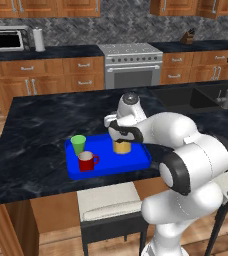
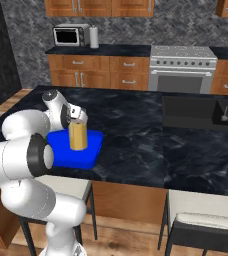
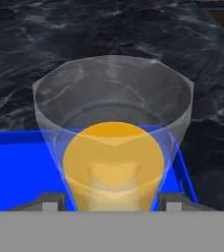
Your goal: There is a tray on the dining counter. Grab the cup, mug, and pitcher and place them on the tray. The pitcher may be placed next to the tray if it cannot fit the tray.
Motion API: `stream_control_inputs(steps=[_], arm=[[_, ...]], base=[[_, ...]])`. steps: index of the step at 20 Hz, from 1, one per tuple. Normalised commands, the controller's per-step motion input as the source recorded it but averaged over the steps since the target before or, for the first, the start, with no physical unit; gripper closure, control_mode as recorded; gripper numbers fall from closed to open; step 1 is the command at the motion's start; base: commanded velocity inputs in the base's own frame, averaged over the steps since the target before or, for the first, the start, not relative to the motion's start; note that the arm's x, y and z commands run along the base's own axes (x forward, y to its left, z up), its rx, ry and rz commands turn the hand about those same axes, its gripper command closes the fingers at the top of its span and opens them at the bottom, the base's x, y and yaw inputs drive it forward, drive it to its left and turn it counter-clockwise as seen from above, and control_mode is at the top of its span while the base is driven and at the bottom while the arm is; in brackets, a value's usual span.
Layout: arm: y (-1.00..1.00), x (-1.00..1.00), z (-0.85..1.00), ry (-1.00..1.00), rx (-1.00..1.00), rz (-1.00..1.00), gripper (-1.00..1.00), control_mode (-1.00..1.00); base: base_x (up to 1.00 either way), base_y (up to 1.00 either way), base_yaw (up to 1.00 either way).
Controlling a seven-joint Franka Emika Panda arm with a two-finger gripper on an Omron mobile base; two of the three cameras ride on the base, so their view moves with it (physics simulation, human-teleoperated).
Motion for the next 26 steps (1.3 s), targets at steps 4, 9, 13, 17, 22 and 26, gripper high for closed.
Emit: stream_control_inputs(steps=[4,9,13,17,22,26], arm=[[0.0,-0.07,0.0,0.0,0.0,0.0,-1.0,-1.0],[0.0,-0.33,0.0,0.0,0.0,0.0,-1.0,-1.0],[0.0,-0.29,0.0,0.0,0.0,0.0,-1.0,-1.0],[0.0,-0.23,0.0,0.0,0.0,0.0,-1.0,-1.0],[0.0,-0.05,0.07,0.0,0.0,0.0,-1.0,-1.0],[0.0,-0.04,0.37,0.0,0.0,0.0,-1.0,-1.0]], base=[[0.0,0.0,0.0],[0.0,0.0,0.0],[0.0,0.0,0.0],[0.0,0.0,0.0],[0.0,0.0,0.0],[0.0,0.0,0.0]])
